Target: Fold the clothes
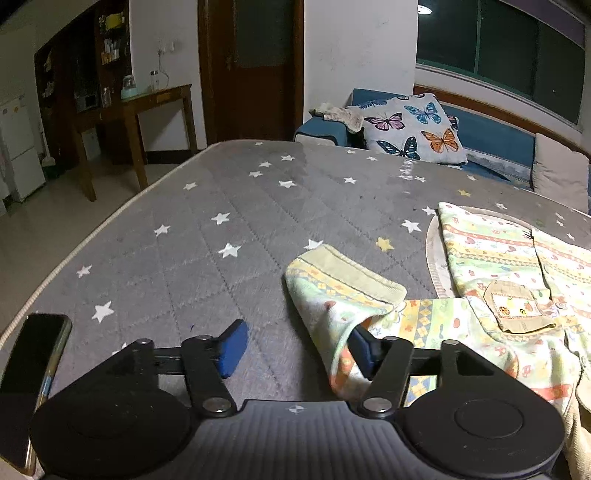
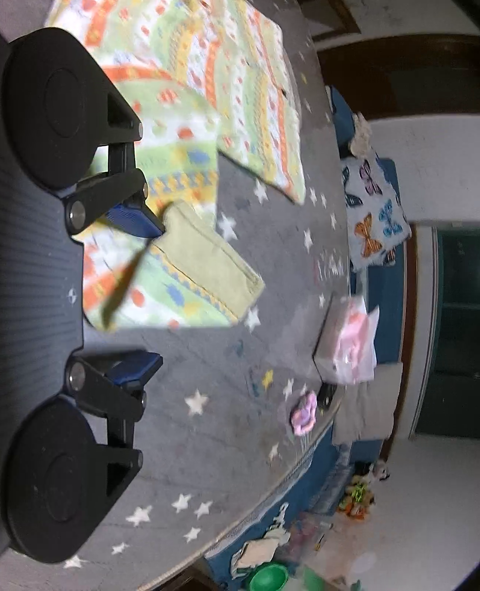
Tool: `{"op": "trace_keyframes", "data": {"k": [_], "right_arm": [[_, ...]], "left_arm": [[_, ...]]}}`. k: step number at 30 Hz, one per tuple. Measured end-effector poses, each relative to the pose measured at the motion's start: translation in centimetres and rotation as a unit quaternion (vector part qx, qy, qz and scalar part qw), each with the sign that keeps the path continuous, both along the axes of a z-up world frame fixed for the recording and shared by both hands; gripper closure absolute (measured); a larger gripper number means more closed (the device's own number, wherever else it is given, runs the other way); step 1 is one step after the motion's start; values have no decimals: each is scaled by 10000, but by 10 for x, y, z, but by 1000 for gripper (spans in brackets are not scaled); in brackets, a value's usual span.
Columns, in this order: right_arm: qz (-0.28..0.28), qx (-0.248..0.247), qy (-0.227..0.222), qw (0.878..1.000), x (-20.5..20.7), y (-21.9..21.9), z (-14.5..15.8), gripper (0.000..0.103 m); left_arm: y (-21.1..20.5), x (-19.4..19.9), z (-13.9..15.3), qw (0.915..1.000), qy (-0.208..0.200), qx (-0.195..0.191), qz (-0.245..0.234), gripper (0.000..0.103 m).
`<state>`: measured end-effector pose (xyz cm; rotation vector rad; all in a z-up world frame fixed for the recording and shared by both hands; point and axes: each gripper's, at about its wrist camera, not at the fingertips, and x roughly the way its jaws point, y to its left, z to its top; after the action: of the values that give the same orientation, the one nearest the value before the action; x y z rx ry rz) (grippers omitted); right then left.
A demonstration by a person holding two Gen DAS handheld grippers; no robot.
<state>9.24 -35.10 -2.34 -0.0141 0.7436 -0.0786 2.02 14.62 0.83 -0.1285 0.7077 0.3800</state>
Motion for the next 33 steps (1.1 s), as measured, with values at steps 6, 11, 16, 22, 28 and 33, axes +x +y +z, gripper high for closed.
{"op": "trace_keyframes", "data": {"k": [6, 11, 16, 22, 28, 33], "right_arm": [[-1238, -180, -316, 9916, -20, -45, 6, 34], [-1264, 81, -318, 9914, -35, -62, 8, 34], [-889, 407, -341, 9946, -20, -57, 11, 37], [-968, 506, -143, 9939, 1, -60, 1, 51], [-982, 355, -129, 9944, 8, -58, -4, 52], [-996, 326, -123, 9944, 10, -57, -5, 52]], "left_arm": [[-6, 5, 5, 9998, -49, 164, -45, 32], [-14, 15, 5, 9995, -41, 219, -216, 32], [-17, 27, 1, 9991, 11, 285, -310, 34], [-14, 34, -1, 9979, 49, 390, -522, 34], [-25, 45, -9, 9924, 181, 744, -960, 32], [-31, 50, -21, 9871, 382, 895, -1271, 32]]}}
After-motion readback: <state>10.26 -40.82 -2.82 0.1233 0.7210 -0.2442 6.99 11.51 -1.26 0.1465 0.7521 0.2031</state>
